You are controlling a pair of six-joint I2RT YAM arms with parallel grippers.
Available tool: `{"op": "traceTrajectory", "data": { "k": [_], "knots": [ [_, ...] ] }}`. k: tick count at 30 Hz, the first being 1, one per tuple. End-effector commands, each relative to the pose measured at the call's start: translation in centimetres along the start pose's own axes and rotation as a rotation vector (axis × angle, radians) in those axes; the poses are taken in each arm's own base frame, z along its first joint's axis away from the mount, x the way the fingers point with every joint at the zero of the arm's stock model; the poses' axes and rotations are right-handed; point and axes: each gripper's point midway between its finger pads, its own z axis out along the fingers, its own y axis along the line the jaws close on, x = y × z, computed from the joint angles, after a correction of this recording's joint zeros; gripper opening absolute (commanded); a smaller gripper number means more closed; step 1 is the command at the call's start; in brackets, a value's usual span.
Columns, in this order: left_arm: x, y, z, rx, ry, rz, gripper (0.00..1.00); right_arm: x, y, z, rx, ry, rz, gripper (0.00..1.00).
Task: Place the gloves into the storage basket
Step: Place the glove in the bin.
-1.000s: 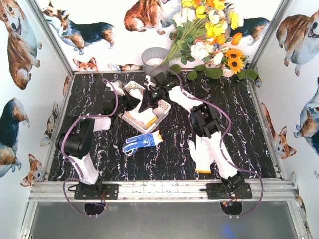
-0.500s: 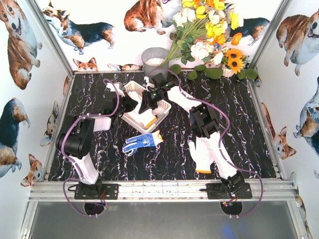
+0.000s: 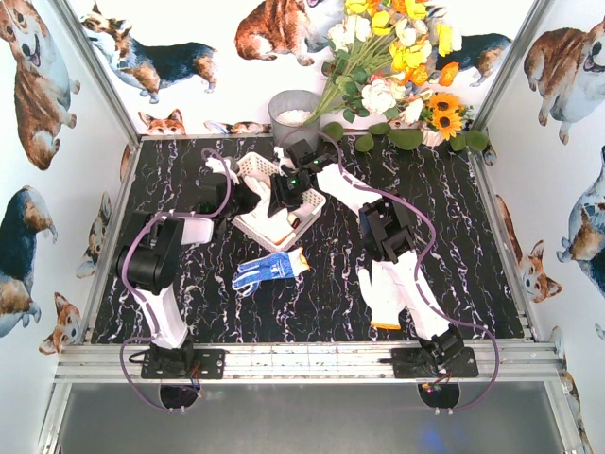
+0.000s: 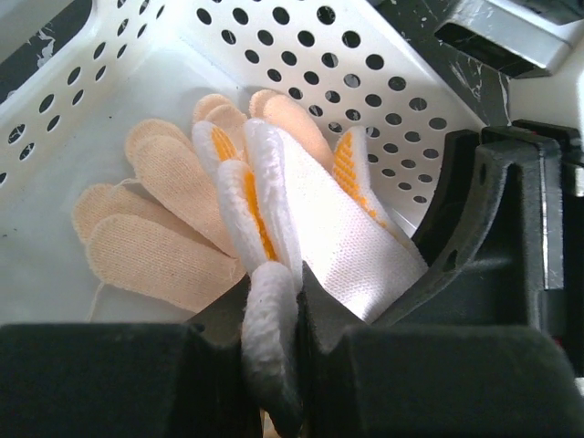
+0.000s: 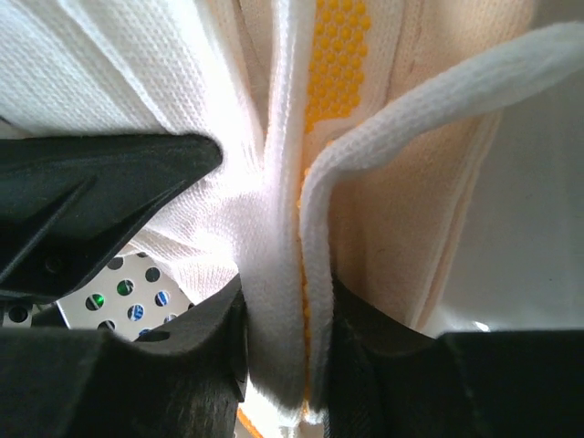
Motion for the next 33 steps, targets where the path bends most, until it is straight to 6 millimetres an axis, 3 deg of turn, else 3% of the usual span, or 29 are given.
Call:
{"op": "traceTrajectory", "data": {
  "k": [1,11,23,33],
  "knots": [
    [-0.9,1.3,0.6,-0.035,-0.01,0.028,0.0,-2.3,-0.2,-1.9,0.055,-0.079,-0.046,0.29],
    [-2.6,-0.8,-0.4,0.027,-0.039,-0.048,0.0,-2.7,2.7,-4.1,0.008,-0.083,-0.033,0.12],
    [-4.0,-1.4,-1.3,0.03,-0.056,-0.068,0.0,-3.7,6.5,-6.5,-0.086,-0.101,-0.038,0.06],
    [-3.9,-0.6,-0.2,0.037,-0.091,-0.074,0.0,-4.9,4.4,-5.5,-0.05,-0.126,-0.073,0.06]
  ]
}}
